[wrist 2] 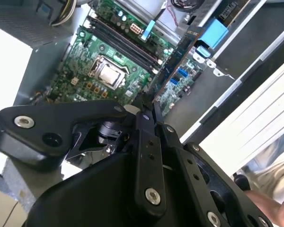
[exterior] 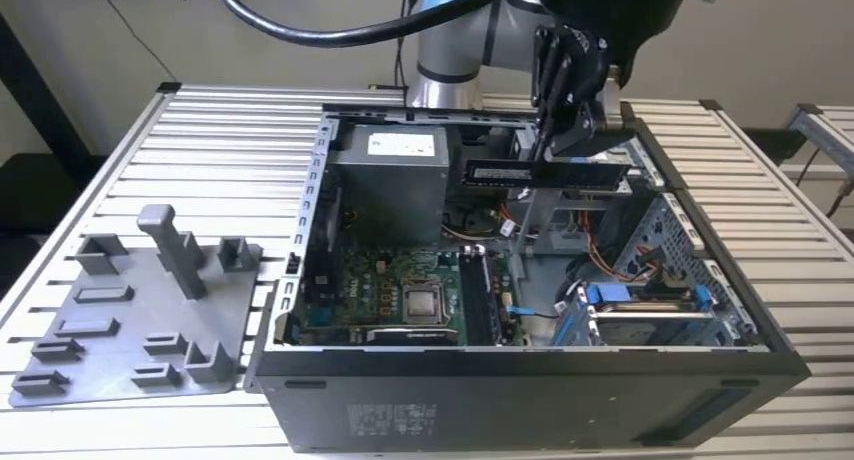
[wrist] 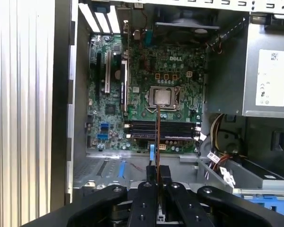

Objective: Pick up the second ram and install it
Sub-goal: 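Pick up the second ram and move it above second insertion slot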

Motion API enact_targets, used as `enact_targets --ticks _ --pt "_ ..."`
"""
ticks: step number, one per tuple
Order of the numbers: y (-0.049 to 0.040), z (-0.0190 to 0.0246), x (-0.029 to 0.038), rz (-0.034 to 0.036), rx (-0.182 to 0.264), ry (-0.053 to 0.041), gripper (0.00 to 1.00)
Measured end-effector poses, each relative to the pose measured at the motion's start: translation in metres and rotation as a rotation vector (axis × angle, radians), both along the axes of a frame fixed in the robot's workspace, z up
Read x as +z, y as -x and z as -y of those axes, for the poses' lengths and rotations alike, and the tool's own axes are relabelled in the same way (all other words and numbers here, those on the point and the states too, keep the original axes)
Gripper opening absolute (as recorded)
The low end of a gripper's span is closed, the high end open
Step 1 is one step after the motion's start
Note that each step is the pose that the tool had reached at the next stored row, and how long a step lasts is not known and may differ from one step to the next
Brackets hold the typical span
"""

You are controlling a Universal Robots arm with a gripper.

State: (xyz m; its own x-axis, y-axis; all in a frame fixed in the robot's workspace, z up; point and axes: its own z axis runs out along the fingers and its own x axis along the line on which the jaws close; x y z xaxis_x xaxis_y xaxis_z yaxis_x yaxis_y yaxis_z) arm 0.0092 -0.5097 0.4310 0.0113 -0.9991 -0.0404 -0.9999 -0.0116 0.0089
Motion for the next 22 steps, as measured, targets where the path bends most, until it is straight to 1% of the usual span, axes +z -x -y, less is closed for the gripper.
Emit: enact_targets --ticks 1,2,7,9,10,12,19,22 --pt "0.0004 0.0 -0.0005 0.0058 -0.001 0.0 0.14" --pt "0.0006 0.0001 -0.0008 0.0095 -0.001 0.0 0.14" --pt "0.0006 0.0 -0.0009 0.0097 -0.002 -0.0001 0.14" --pt "0.0007 -0.0012 -0.001 0.0098 -0.002 -0.0004 0.14" --pt "0.0008 -0.0027 -0.0009 0.0098 -0.002 -0.0002 0.14" --pt "0.0008 -0.0071 -0.0009 0.0098 -0.002 -0.0002 0.14" --pt "0.0018 -0.0265 -0.001 0.0098 -0.002 -0.0002 0.14" --pt "0.0032 -0.0328 -0.0011 0.0097 -0.003 -0.0001 0.14"
